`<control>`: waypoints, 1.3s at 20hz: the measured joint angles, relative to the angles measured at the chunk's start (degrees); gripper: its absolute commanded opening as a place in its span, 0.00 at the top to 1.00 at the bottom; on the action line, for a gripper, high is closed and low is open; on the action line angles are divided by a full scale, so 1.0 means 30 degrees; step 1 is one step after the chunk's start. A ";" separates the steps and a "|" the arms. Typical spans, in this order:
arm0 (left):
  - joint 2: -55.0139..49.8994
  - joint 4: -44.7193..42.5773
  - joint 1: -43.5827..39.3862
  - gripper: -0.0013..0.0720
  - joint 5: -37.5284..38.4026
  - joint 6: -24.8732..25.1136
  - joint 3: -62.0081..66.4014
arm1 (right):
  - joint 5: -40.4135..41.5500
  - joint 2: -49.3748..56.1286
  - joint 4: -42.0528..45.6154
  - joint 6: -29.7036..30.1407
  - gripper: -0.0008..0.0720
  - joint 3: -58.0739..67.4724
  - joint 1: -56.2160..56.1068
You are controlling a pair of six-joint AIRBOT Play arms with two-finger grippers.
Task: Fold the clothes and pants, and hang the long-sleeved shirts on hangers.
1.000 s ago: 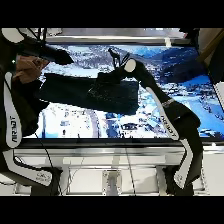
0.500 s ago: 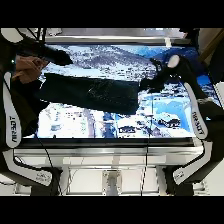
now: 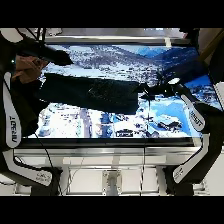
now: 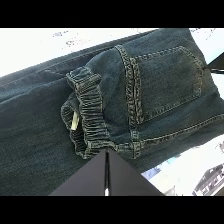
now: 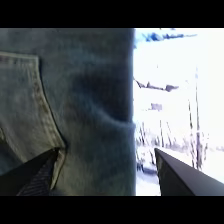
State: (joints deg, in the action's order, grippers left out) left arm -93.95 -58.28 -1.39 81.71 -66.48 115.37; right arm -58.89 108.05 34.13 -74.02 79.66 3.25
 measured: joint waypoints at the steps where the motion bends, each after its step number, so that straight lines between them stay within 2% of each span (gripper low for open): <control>1: -0.0007 -0.0007 0.0000 0.96 0.0000 -0.0044 0.0000 | -0.0029 0.0109 -0.0226 0.0117 0.06 -0.0044 -0.0131; 2: -0.0007 -0.0007 0.0000 0.96 0.0000 -0.0051 -0.0022 | -0.0036 0.0182 -0.0430 0.0284 0.07 -0.0073 -0.0335; 3: -0.0044 0.0000 0.0000 0.96 0.0000 -0.0051 -0.0073 | -0.0248 0.0240 -0.0597 0.0437 0.26 -0.0095 -0.0561; 4: -0.0109 -0.0015 0.0000 0.96 0.0000 -0.0051 -0.0175 | -0.0364 0.0284 -0.0634 0.0590 0.56 -0.0109 -0.0787; 5: -0.0182 -0.0058 0.0000 0.96 0.0000 -0.0051 -0.0299 | -0.0525 0.0321 -0.0750 0.0714 0.82 -0.0109 -0.1035; 6: -0.0313 -0.0189 0.0000 0.96 0.0000 -0.0058 -0.0481 | -0.0838 0.0313 -0.0896 0.0816 0.95 -0.0066 -0.1209; 12: -0.1341 -0.1596 -0.0262 0.96 -0.0022 -0.0816 -0.2696 | -0.4481 -0.0933 -0.0838 0.1078 0.95 0.0852 -0.1231; 16: -0.1494 -0.2215 -0.1574 0.96 0.0714 -0.1705 -0.3942 | -0.7970 -0.3832 0.1843 0.0255 0.95 0.1078 -0.0233; 21: -0.1712 -0.2455 -0.5413 0.96 0.1188 -0.2040 -0.4357 | -1.2305 -0.8196 0.5049 -0.0758 0.95 0.1158 0.2084; 26: -0.3810 -0.2521 -1.0185 0.96 -0.1333 -0.2142 -0.4452 | -1.3923 -1.0528 0.5231 -0.1005 0.95 0.1297 0.3242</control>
State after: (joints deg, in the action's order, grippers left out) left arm -105.38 -65.84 -31.94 77.71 -72.90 102.02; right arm -100.66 76.47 49.82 -77.03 83.55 12.97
